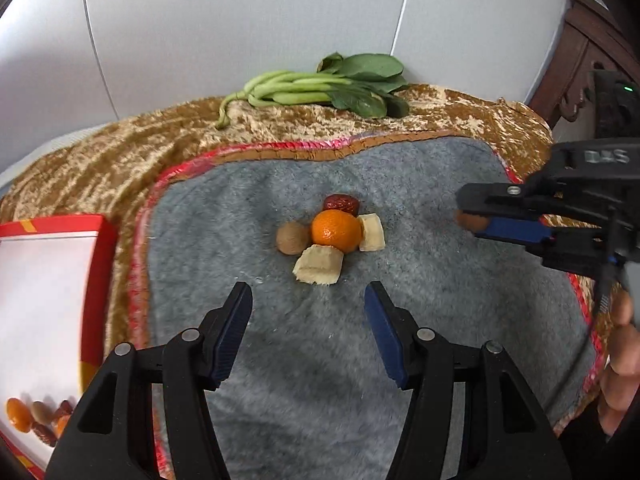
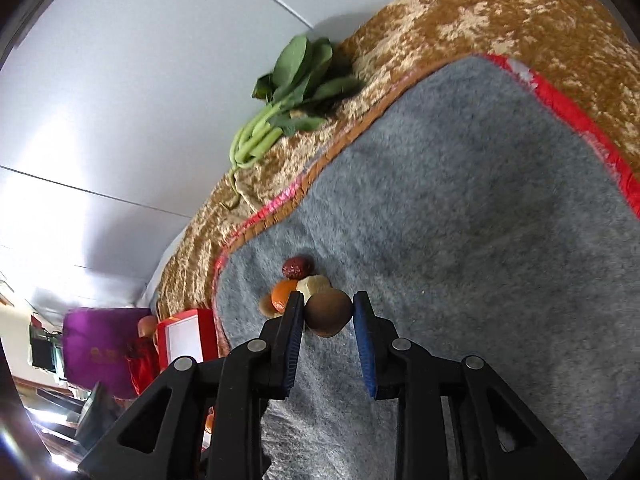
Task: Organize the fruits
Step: 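Move both tools back over the remaining fruit pile on the mat, then close left tool on a banana chunk while right tool closes on a brown round fruit, then carry the banana chunk and brown fruit over the white tray and open both tools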
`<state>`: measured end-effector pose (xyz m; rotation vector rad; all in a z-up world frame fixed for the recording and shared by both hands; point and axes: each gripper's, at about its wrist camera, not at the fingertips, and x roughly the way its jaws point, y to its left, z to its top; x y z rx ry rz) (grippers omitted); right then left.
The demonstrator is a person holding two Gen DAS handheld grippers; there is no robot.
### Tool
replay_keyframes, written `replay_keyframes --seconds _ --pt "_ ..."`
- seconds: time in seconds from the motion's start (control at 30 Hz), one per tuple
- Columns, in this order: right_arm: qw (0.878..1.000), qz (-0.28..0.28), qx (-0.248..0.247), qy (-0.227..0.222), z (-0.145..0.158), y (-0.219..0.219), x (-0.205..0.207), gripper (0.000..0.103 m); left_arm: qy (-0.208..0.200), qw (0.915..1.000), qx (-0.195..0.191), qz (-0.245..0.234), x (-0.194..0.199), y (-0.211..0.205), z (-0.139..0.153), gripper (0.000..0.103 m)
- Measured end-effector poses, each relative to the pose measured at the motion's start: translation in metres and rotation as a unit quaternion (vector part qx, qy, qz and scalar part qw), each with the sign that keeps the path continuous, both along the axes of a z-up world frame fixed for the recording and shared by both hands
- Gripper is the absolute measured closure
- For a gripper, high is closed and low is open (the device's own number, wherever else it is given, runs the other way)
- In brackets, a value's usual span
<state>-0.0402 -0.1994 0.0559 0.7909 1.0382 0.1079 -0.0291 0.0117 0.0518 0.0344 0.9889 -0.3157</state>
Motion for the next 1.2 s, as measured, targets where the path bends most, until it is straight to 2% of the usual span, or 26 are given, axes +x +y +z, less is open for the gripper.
replay_keyframes --seconds 0.37,0.43,0.5,0.53,0.83,1.0,1.2 --pt "1.0 0.011 0.009 0.004 0.001 0.005 -0.003 0.078 0.006 0.9996 0.025 0.006 0.026 -0.016 -0.026 0.046" --pt "1.0 0.015 0.008 0.005 0.0 0.008 -0.001 0.078 0.002 0.9997 0.023 -0.001 0.029 -0.019 -0.026 0.051" --pt "1.0 0.016 0.005 0.006 -0.001 0.011 0.0 0.078 0.002 0.9996 0.027 -0.008 0.03 -0.021 -0.027 0.066" --pt "1.0 0.016 0.004 0.006 -0.002 0.011 -0.001 0.078 0.0 0.9995 0.03 -0.011 0.03 -0.022 -0.028 0.069" --pt "0.999 0.037 -0.012 0.001 -0.002 0.024 0.0 0.078 -0.027 0.9993 0.025 -0.005 0.015 -0.015 -0.016 0.072" --pt "0.998 0.06 -0.027 -0.01 0.003 0.041 0.0 0.077 -0.087 0.9943 0.06 0.017 -0.012 -0.001 0.011 0.073" --pt "0.993 0.107 -0.045 -0.037 0.011 0.077 0.002 0.077 -0.165 0.9797 0.09 0.071 -0.044 0.039 0.046 0.073"
